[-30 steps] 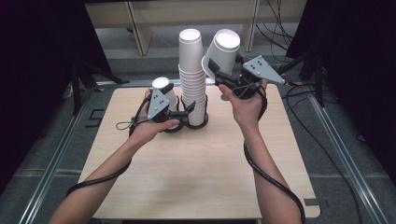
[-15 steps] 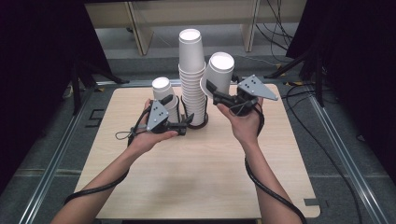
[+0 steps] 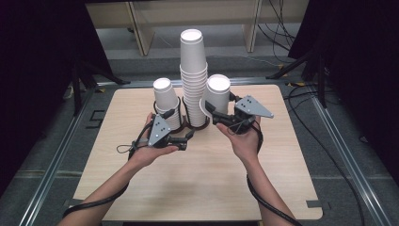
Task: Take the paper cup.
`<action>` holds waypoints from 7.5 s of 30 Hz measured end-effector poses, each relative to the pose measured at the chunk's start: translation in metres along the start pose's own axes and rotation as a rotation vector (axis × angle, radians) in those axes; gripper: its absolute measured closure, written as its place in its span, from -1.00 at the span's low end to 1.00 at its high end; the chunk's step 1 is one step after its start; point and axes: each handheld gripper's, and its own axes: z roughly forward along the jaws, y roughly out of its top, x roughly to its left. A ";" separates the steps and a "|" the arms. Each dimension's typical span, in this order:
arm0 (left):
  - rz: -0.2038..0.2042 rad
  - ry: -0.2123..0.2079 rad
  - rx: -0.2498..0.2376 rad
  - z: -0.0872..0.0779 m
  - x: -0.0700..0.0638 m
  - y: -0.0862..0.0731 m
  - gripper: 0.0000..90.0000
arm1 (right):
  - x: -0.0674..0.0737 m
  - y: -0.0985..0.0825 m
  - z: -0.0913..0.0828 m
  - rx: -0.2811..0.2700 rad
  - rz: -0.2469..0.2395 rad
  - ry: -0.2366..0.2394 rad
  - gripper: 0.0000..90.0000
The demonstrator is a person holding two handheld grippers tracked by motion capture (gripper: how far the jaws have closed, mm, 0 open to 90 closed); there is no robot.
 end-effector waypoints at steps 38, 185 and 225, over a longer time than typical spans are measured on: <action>-0.009 -0.113 0.095 -0.014 -0.038 -0.054 -0.91 | 0.034 -0.089 -0.009 0.179 0.083 0.114 -0.47; 0.301 -0.248 0.473 -0.010 0.019 -0.033 -0.63 | 0.022 -0.107 -0.054 0.241 0.093 0.165 -0.65; 0.577 -0.432 0.729 -0.006 0.022 -0.017 -0.62 | 0.025 -0.104 -0.043 0.307 0.018 0.232 -0.64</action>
